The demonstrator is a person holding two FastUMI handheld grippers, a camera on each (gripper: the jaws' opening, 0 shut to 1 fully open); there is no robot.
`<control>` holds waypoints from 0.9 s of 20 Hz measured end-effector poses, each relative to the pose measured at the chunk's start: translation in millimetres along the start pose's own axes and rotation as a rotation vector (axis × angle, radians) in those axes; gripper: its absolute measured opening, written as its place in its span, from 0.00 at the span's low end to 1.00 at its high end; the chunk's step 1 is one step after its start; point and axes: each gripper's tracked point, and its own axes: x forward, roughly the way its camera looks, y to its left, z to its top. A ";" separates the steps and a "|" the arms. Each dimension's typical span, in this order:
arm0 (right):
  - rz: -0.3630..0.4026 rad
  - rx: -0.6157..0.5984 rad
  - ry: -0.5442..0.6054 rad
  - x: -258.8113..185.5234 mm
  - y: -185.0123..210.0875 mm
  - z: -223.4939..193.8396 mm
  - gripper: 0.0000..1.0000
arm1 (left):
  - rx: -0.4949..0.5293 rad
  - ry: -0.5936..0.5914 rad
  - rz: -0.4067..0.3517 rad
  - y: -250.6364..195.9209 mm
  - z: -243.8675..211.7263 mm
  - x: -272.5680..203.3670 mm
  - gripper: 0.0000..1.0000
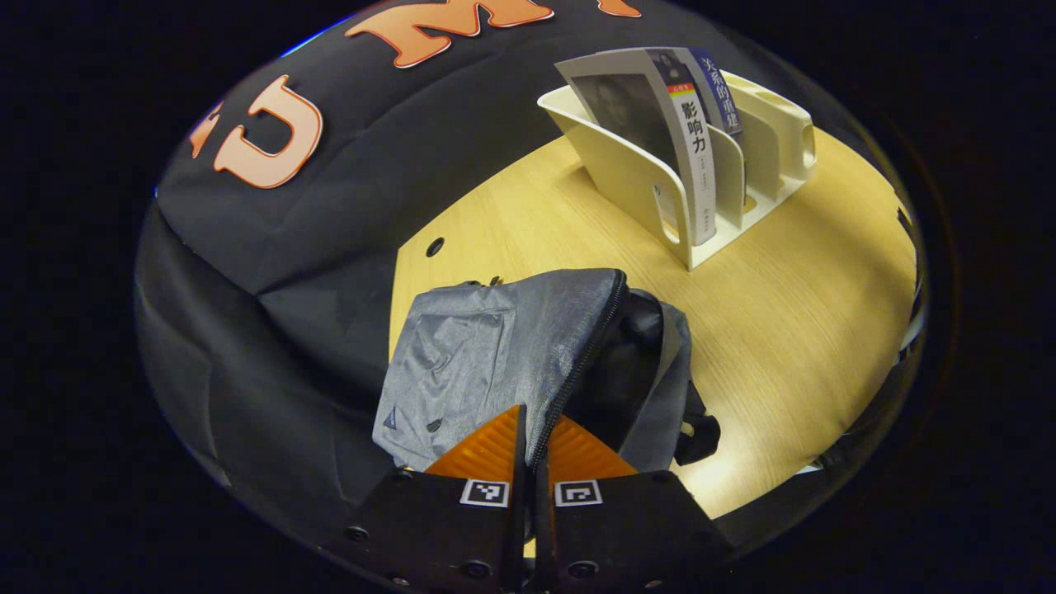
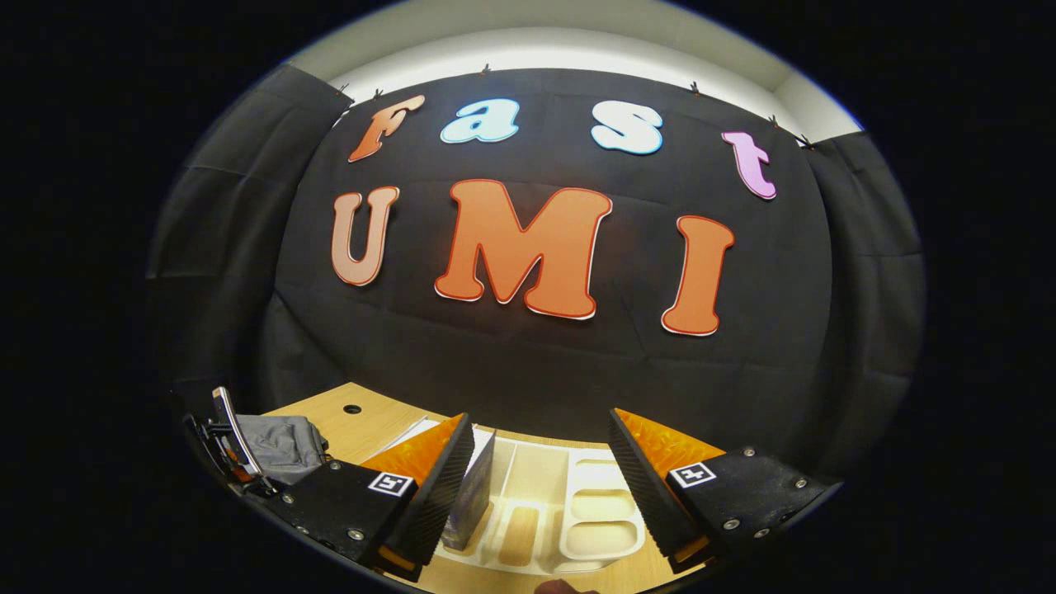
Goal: Open the schoolbag, grab two books from the bookshelf and put them into the schoolbag.
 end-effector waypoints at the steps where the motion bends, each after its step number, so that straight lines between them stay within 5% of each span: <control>1: -0.007 -0.001 0.014 -0.5 9.2 2.2 0.97 | -0.005 -0.009 -0.045 2.0 0.5 -3.5 0.06; 8: 0.005 -0.008 0.163 16.2 85.8 7.2 0.97 | -0.001 -0.082 -0.293 41.0 9.8 -19.2 0.06; 13: 0.046 0.106 0.322 34.0 128.9 -5.6 0.97 | -0.014 -0.088 -0.447 73.1 20.6 -27.7 0.06; 18: 0.030 0.179 0.545 44.3 138.1 -35.7 0.97 | 0.017 -0.101 -0.507 106.7 42.1 -35.1 0.06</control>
